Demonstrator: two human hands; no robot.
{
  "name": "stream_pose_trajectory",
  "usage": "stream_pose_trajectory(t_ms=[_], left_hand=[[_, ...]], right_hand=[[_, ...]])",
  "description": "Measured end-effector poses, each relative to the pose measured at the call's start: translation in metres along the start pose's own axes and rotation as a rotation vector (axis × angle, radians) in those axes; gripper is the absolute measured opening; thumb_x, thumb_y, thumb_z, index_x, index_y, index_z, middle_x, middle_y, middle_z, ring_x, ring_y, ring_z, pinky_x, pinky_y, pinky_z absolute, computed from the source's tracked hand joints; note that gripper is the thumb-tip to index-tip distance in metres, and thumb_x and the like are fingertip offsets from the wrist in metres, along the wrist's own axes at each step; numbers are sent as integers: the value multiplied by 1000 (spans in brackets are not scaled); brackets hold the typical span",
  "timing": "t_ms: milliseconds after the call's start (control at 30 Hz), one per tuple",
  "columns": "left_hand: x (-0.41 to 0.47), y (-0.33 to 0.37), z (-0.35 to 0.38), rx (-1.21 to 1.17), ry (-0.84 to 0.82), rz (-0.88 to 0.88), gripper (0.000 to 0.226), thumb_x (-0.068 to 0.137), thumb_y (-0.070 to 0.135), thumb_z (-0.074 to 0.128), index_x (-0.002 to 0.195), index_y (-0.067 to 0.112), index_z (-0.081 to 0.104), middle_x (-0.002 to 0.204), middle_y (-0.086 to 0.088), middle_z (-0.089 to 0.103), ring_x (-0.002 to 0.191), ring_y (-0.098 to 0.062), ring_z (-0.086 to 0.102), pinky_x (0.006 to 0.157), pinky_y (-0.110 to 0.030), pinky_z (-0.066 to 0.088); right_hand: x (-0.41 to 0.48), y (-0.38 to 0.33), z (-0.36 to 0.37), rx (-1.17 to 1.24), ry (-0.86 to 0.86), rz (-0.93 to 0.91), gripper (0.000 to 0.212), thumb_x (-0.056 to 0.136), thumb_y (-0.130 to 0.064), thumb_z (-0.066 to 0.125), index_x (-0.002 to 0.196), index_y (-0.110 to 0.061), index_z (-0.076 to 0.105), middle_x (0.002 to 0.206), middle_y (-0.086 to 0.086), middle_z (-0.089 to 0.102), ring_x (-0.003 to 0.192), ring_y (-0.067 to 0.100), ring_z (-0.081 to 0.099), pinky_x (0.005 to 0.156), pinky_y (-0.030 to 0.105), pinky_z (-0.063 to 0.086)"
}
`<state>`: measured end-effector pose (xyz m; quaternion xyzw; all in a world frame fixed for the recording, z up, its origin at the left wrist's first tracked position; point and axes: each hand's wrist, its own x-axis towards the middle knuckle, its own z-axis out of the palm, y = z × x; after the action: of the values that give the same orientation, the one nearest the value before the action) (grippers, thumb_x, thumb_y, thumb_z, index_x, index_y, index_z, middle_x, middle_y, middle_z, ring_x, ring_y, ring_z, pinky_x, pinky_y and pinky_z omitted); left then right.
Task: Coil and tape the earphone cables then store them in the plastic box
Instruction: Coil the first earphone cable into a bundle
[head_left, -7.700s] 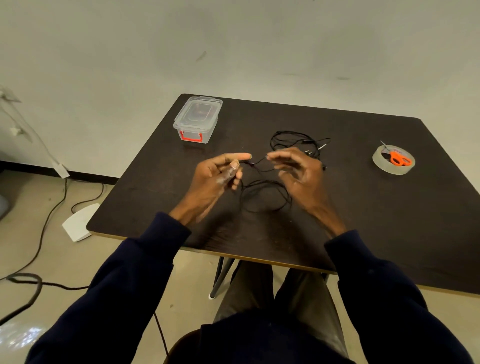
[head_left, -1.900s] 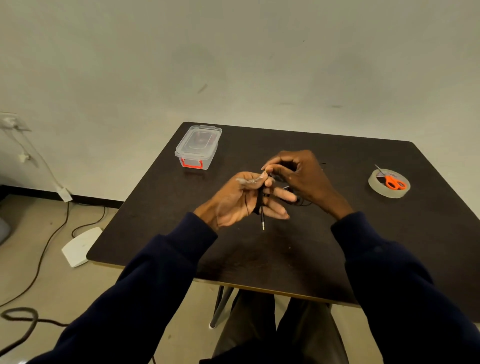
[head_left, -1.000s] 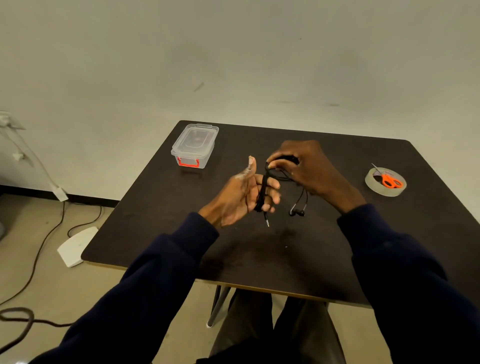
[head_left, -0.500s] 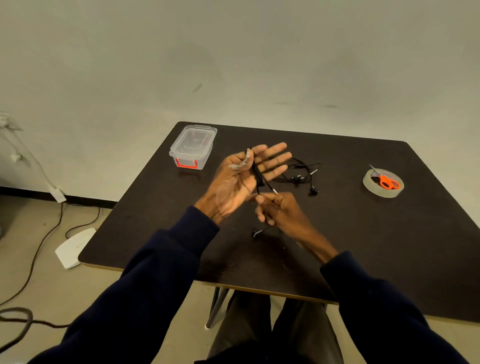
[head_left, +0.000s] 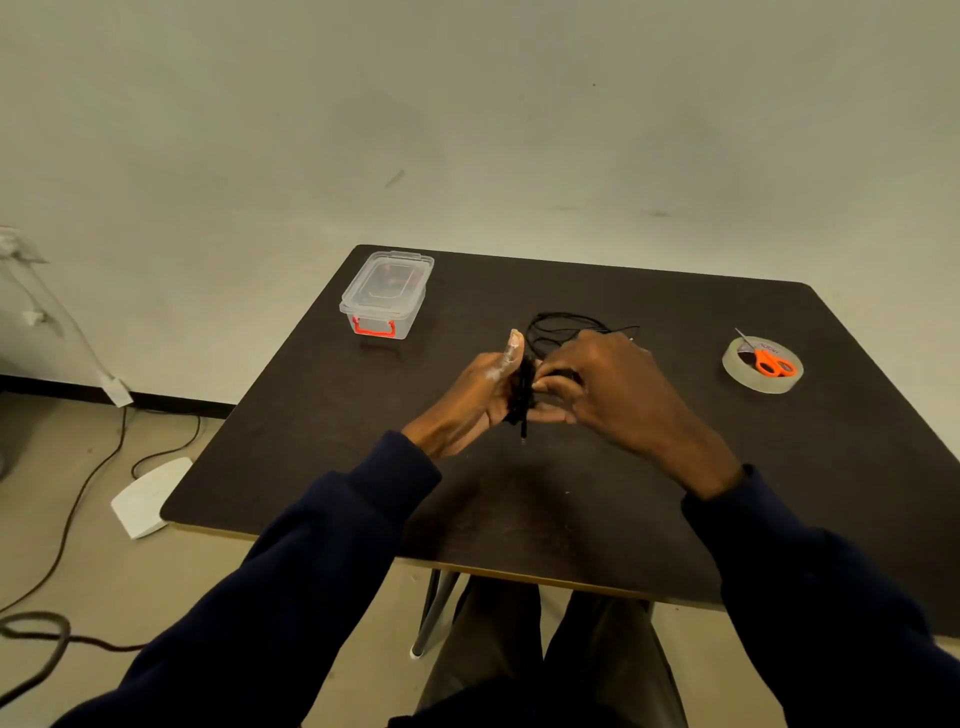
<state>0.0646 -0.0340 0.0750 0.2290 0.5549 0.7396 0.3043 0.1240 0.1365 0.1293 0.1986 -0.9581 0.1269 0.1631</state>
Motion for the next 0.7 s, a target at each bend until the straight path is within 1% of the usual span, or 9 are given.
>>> stream_pose_trajectory(t_ms=[67,133,200,300,400,533,567,633,700], left_hand=[[-1,2,1,20,-60,-27,74,109,55,15,113,8,72,107,-16,76,93,-39,76,85,-45,63],[-2,4,0,71,-84,-53,82,107,59,8,111,6,70,110,-27,74,75,-34,76,70,-33,62],[-2,5,-2,116,-103,-65,87,106,60,5,109,1,68,110,-37,70,62,-27,71,56,-25,54],[-5,3,-9,137,-136,-76,93,105,63,6,111,-4,70,97,-32,72,51,-19,60,46,-19,41],[-5,2,-12,140,-178,-133,97,105,64,7,114,-12,66,82,-20,71,44,-11,51,38,-14,33],[-8,5,-9,-22,-215,-224,76,109,56,18,98,-2,65,66,-10,62,39,-5,43,31,-11,27],[-9,6,-9,-92,-235,-236,66,111,49,22,97,-1,62,66,-9,61,41,-5,45,31,-10,27],[-13,9,-9,-243,-308,-245,43,113,30,24,98,4,54,71,-6,59,46,-4,49,34,-12,27],[-16,11,-7,-338,-378,-247,38,112,23,22,93,7,50,67,-3,55,42,-2,40,38,-13,27]], right_hand=[[6,6,-2,33,7,-19,12,94,-27,71,99,-23,81,91,-3,77,85,15,62,74,28,41],[7,9,0,38,46,-55,10,92,-26,73,97,-23,82,88,-4,77,81,15,61,72,29,43],[5,10,1,61,86,-69,9,91,-27,75,94,-24,82,84,-6,76,79,15,58,69,30,44],[3,14,6,228,110,-30,6,87,-21,78,91,-20,83,83,-6,76,77,13,64,68,31,51],[0,17,12,404,140,74,5,87,-11,79,89,-16,80,82,-5,75,74,7,69,67,22,56],[-5,21,22,565,114,153,5,94,-15,73,92,-16,77,83,-4,75,75,10,71,68,27,57],[-7,22,24,624,92,168,8,96,-15,69,96,-15,77,86,0,76,77,14,71,69,29,57],[-12,23,27,783,42,182,15,101,-13,63,104,-12,78,96,10,77,86,20,73,71,25,57],[-20,22,33,1014,18,220,20,102,-12,59,111,-5,76,106,24,73,97,29,73,83,31,61]])
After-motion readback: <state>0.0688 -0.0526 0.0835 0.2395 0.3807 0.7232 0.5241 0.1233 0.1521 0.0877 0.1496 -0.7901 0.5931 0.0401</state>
